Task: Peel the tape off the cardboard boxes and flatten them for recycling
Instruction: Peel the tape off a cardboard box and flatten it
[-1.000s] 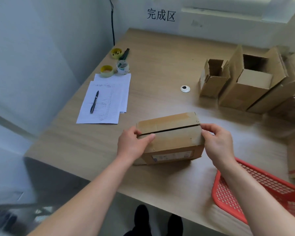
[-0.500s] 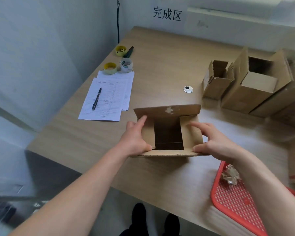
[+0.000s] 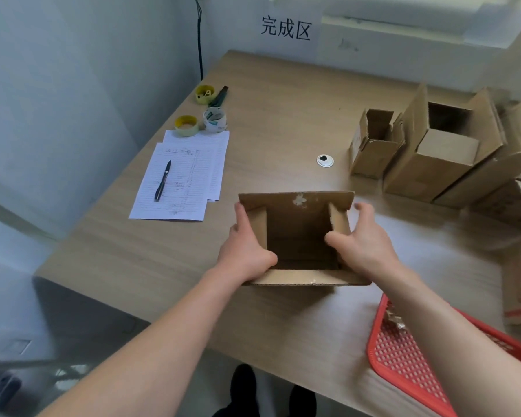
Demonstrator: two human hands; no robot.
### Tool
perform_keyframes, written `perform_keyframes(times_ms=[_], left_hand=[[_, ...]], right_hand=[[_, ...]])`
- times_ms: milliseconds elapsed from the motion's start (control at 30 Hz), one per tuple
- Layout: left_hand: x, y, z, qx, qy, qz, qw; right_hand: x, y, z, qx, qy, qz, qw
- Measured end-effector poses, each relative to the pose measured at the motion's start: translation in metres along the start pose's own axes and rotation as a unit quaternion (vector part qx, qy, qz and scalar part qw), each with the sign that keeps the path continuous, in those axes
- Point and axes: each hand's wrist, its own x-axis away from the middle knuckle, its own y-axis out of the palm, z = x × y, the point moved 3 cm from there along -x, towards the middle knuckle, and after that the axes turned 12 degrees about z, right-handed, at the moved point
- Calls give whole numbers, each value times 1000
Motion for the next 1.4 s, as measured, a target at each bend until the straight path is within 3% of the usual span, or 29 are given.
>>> perform_keyframes(times_ms=[100,200,267,333,400,467,500,567,633,800,933,1167,1400], left_hand=[[-5,-30,0,108,28,0,994],[-6,-66,11,119,114,8,986],[-9,-84,18,123,186,37,974],[-9,-84,16,99,259,10,961],[-6,-66,-6,2,282,-45,958],[2,-38,-41,-86,269,-119,952],[8,-24,-56,-116,267,-155,944],[20,0,-77,-156,264,-197,931],[26,16,-86,-178,254,-206,928],[33,37,-107,-216,227,-219,924],[35,49,-119,-254,219,-240,911],[-13,61,-86,-222,216,-43,950],[-58,101,-83,-285,217,-48,932]], right_hand=[[-8,-22,5,-211,33,43,976],[-16,-31,6,-316,17,63,947],[-19,-31,6,-417,21,60,907],[-24,-28,15,-492,73,49,866],[-26,-18,29,-520,161,13,839],[-23,-2,47,-461,238,-38,854],[-22,8,57,-383,248,-53,888],[-16,29,76,-157,197,-72,965],[-3,46,80,32,118,-85,989],[10,78,85,159,79,-135,975],[11,94,80,216,5,-119,969],[-3,142,65,250,-229,-74,938],[-19,183,70,265,-298,-84,913]])
